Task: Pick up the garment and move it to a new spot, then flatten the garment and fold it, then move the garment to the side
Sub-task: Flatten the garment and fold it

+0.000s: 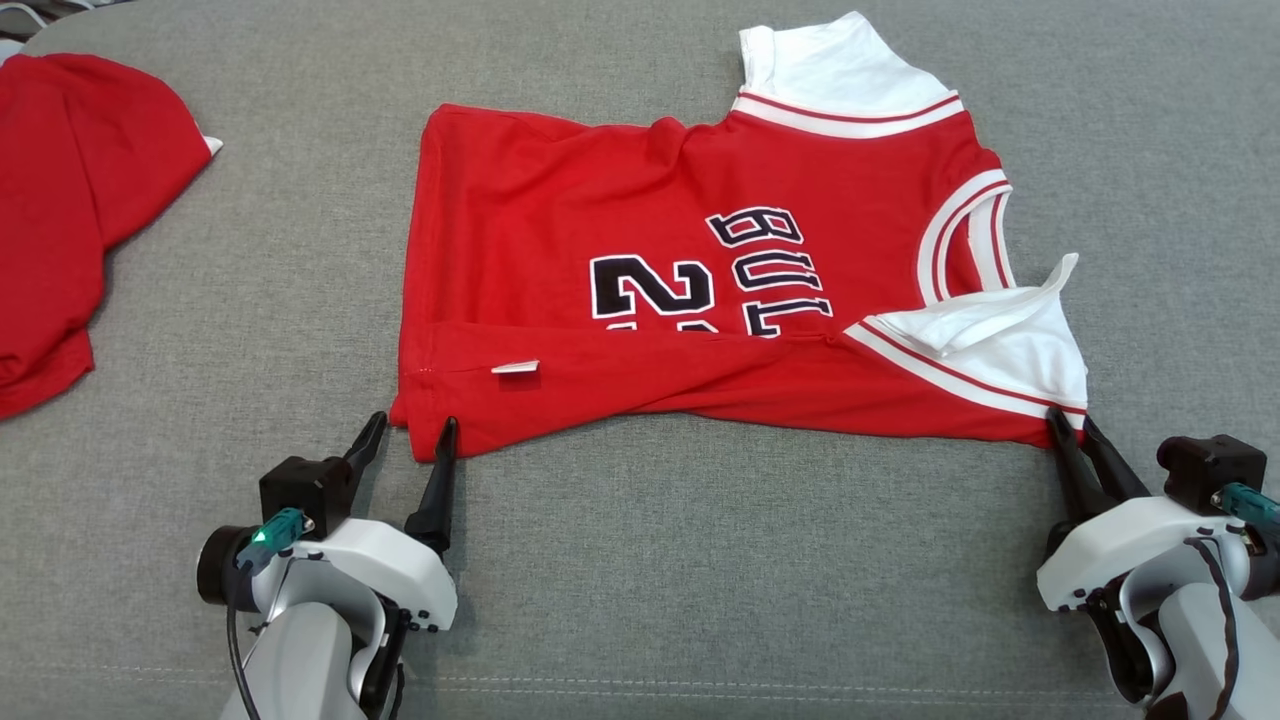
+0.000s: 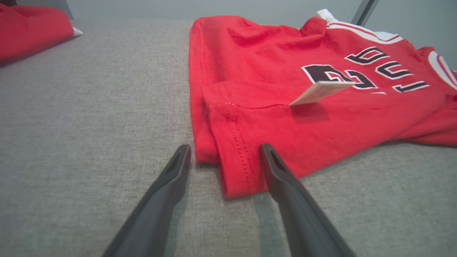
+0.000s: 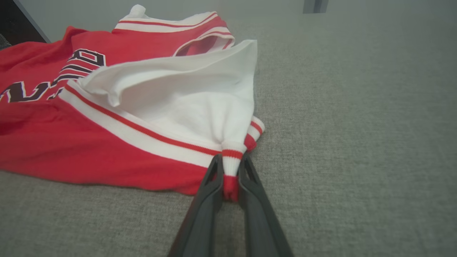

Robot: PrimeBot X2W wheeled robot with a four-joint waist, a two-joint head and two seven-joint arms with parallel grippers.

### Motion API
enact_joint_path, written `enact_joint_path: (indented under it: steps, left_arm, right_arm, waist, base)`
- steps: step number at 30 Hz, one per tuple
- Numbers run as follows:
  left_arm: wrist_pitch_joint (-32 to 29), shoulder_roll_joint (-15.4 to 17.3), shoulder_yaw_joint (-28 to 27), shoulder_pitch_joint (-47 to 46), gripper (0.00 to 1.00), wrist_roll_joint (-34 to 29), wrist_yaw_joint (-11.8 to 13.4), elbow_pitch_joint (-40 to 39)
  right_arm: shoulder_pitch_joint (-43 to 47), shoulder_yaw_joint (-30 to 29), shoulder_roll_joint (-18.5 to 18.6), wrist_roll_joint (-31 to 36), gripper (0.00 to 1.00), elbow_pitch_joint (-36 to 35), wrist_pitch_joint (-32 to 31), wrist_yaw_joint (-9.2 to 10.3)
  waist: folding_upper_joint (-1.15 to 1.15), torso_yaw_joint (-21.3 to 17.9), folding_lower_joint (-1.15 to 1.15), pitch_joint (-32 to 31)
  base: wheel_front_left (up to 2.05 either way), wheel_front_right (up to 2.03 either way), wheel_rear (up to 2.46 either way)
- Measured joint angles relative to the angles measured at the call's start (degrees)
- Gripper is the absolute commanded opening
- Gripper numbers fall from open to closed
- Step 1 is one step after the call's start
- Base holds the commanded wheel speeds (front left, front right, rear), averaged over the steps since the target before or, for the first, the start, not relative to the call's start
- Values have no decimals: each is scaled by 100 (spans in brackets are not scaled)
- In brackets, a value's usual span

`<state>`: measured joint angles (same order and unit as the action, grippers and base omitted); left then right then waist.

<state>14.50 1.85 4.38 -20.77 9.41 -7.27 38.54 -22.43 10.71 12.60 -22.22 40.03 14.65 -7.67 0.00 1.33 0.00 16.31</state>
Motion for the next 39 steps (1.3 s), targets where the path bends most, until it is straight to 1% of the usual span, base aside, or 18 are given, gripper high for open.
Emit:
enact_joint_path:
  steps: [5, 10, 11, 12, 13, 14, 15, 16, 17, 18, 19, 21, 22, 23, 24, 25, 34, 39]
  left_arm:
    - [0, 0, -74, -91, 100, -31, 0, 112]
    - [0, 19, 59, -209, 100, 71, 0, 175]
    - [0, 37, 78, -223, 95, 90, 0, 177]
    - [0, 59, 109, -230, 87, 125, 0, 186]
    - [0, 77, 138, -232, 75, 158, 0, 196]
    - [0, 89, 170, -232, 66, 192, 0, 197]
    - [0, 93, 210, -232, 53, 213, 0, 192]
    - [0, 92, 249, -232, 46, 269, 0, 188]
    - [0, 94, 303, -232, 35, 336, 0, 178]
    - [0, 96, 366, -231, 29, 396, 0, 172]
    - [0, 97, 416, -230, 27, 435, 0, 170]
    - [0, 111, 501, -229, 16, 524, 0, 170]
    - [0, 129, 546, -229, 13, 565, 0, 171]
    - [0, 147, 583, -228, 13, 630, 0, 171]
    - [0, 160, 608, -228, 3, 691, 0, 174]
    - [0, 175, 619, -228, 0, 732, 0, 172]
    - [0, 369, 541, -404, 0, 813, 0, 83]
    - [0, 493, 682, -681, 0, 1024, 0, 364]
  right_arm:
    - [-36, 49, -19, -1, 0, 2, 0, 0]
    - [-51, 63, -34, -2, 0, -3, 0, 1]
    - [-52, 62, -35, -2, 0, -4, 0, 1]
    - [-52, 62, -35, -2, 0, -7, 0, 0]
    - [-52, 60, -36, -2, 0, -9, 0, 1]
    - [-52, 59, -36, -2, 0, -10, 0, 1]
    - [-52, 54, -35, -2, 0, -10, 0, 1]
    - [-52, 48, -36, -2, 0, -10, 0, 1]
    - [-52, 42, -36, -2, 0, -9, 0, 1]
    - [-52, 36, -37, -1, 0, -9, 0, 1]
    - [-52, 33, -38, -1, 0, -8, 0, 1]
    - [-52, 30, -42, -1, 0, -8, 0, 1]
    - [-52, 30, -42, -1, 0, -8, 0, 1]
    - [-52, 30, -42, -1, 0, -8, 0, 1]
    - [-52, 29, -42, -1, 0, -8, 0, 1]
    - [-52, 29, -42, -1, 0, -8, 0, 1]
    - [-157, -19, -45, 0, 0, -25, 0, 1]
    - [-222, -9, -44, 9, 0, -18, 0, 1]
  waist:
    - [0, -53, 0, 9]
    - [0, -85, 0, 35]
    - [0, -88, 0, 38]
    - [0, -90, 0, 40]
    - [0, -90, 0, 41]
    - [0, -88, 0, 43]
    - [0, -83, 0, 42]
    - [0, -78, 0, 37]
    - [0, -73, 0, 32]
    - [0, -69, 0, 28]
    - [0, -65, 0, 25]
    - [0, -61, 0, 19]
    - [0, -59, 0, 17]
    - [0, -58, 0, 18]
    - [0, -59, 0, 20]
    - [0, -61, 0, 23]
    - [0, -129, 0, 69]
    - [0, -159, 0, 102]
  base:
    - [0, 0, 0]
    - [0, 0, 0]
    - [0, 0, 0]
    - [0, 0, 0]
    - [0, 0, 0]
    - [0, 0, 0]
    - [0, 0, 0]
    - [0, 0, 0]
    - [0, 0, 0]
    - [0, 0, 0]
    - [0, 0, 0]
    - [0, 0, 0]
    - [0, 0, 0]
    - [0, 0, 0]
    - [0, 0, 0]
    - [0, 0, 0]
    - [0, 0, 0]
    - [0, 0, 0]
